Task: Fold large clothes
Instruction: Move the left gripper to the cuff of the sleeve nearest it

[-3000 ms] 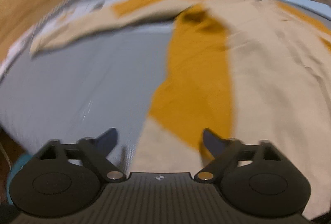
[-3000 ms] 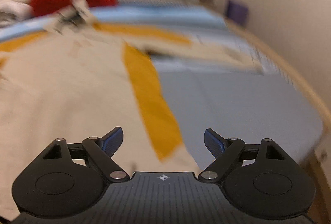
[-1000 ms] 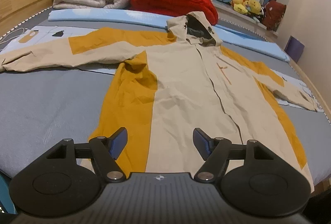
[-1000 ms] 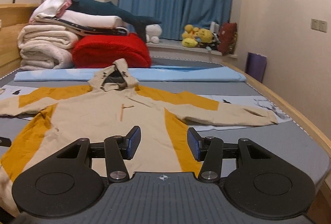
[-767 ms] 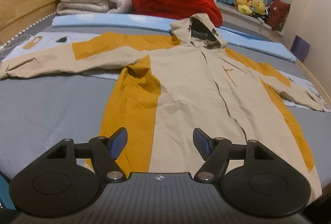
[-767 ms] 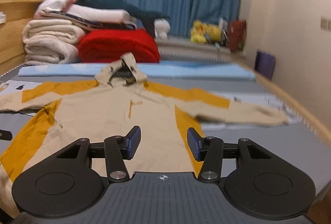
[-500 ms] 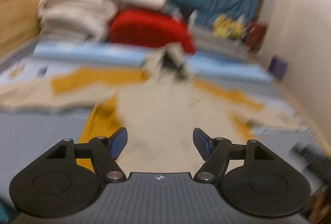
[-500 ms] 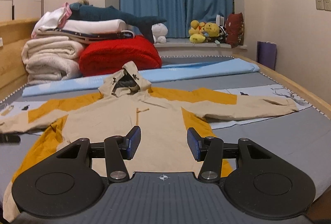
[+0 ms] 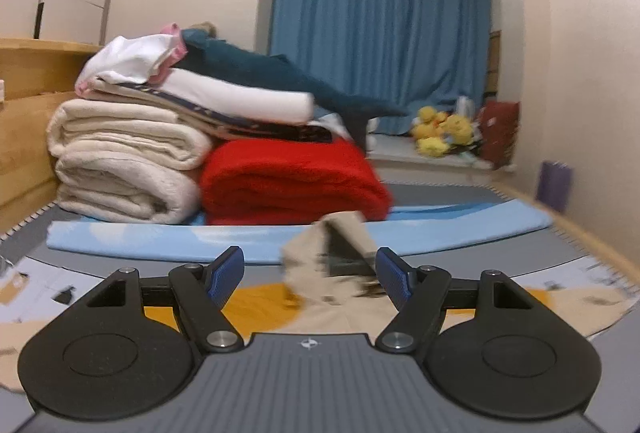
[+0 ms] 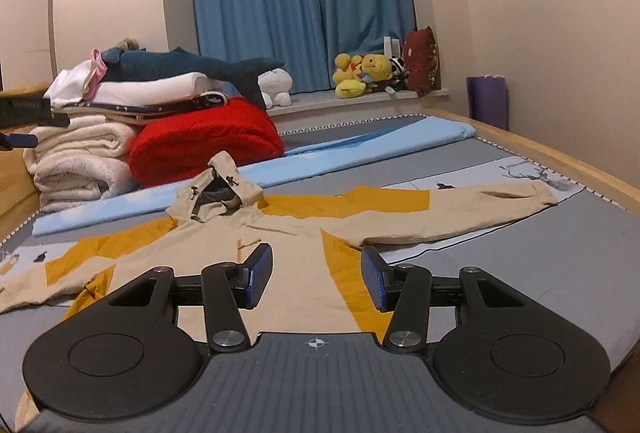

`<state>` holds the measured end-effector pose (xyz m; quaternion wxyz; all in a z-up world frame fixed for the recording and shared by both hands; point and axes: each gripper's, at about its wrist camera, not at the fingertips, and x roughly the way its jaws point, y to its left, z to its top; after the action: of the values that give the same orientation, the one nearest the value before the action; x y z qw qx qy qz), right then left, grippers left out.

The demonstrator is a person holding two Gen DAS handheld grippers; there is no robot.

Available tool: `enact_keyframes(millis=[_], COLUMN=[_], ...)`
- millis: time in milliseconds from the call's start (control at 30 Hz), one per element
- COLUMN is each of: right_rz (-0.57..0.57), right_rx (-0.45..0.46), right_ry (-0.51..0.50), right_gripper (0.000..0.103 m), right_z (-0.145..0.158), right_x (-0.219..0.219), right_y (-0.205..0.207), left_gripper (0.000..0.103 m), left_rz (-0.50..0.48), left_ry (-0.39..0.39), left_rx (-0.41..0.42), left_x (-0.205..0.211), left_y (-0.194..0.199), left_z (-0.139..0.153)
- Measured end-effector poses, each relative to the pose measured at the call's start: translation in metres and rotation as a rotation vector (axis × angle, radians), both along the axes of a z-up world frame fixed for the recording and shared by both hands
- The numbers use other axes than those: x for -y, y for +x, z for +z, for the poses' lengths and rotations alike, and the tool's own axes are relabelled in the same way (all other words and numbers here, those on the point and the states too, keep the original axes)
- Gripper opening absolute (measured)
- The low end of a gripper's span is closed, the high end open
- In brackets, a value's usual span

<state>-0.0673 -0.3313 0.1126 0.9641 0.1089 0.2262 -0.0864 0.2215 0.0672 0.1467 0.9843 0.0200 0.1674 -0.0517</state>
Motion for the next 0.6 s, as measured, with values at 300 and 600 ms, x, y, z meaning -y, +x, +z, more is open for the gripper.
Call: enact_keyframes(millis=[300,600], right_rz=[0.091,0.325], right_rx=[-0.001,0.088], right_ry=[-0.067,0.012], right_gripper=[0.012,0.015], right_z=[0.031,0.004], right_x=[-0.022,-0.095], right_y=[0.115,0.25], left_gripper=[0.046,0.041], left_rz=[0.354,0.556], left_ry=[-0.097,-0.145], left_rx=[-0.273,-0.347], left_x=[-0.14,-0.251], left_y=[0.108,0.129], left_z=[-0.127,-0.16])
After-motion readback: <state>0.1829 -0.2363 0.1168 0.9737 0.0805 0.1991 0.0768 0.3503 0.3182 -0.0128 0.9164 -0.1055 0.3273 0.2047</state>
